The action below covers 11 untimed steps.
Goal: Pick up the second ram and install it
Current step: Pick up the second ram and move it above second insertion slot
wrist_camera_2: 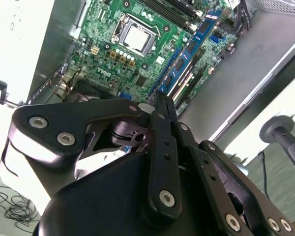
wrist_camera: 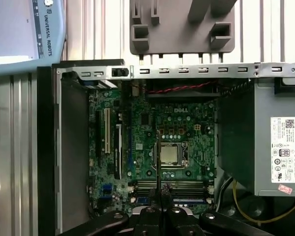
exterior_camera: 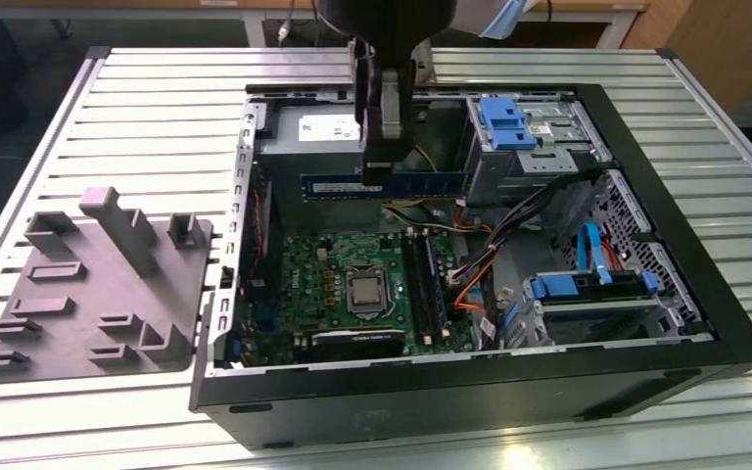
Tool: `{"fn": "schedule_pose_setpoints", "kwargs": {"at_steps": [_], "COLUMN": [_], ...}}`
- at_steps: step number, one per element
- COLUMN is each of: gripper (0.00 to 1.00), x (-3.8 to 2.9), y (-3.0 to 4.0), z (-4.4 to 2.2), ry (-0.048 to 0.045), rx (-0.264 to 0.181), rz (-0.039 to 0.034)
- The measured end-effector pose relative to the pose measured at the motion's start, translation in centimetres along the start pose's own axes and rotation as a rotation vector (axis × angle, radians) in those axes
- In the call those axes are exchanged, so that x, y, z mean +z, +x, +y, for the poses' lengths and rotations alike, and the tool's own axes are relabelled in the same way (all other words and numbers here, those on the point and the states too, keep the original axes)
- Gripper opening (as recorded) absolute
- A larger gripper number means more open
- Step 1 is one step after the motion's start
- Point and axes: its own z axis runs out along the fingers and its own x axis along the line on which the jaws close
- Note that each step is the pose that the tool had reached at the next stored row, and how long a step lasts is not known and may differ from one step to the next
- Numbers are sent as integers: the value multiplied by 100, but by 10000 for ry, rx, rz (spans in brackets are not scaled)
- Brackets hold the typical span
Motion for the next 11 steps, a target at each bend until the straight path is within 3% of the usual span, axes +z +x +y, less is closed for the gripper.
{"fn": "schedule_pose_setpoints", "kwargs": {"at_steps": [5, 11], "gripper": [12, 12], "x": [75, 90], "y": [-6, -6], "z": [-42, -43], "ry": [-20, -19], "rx": [1, -1], "rz": [1, -3]}}
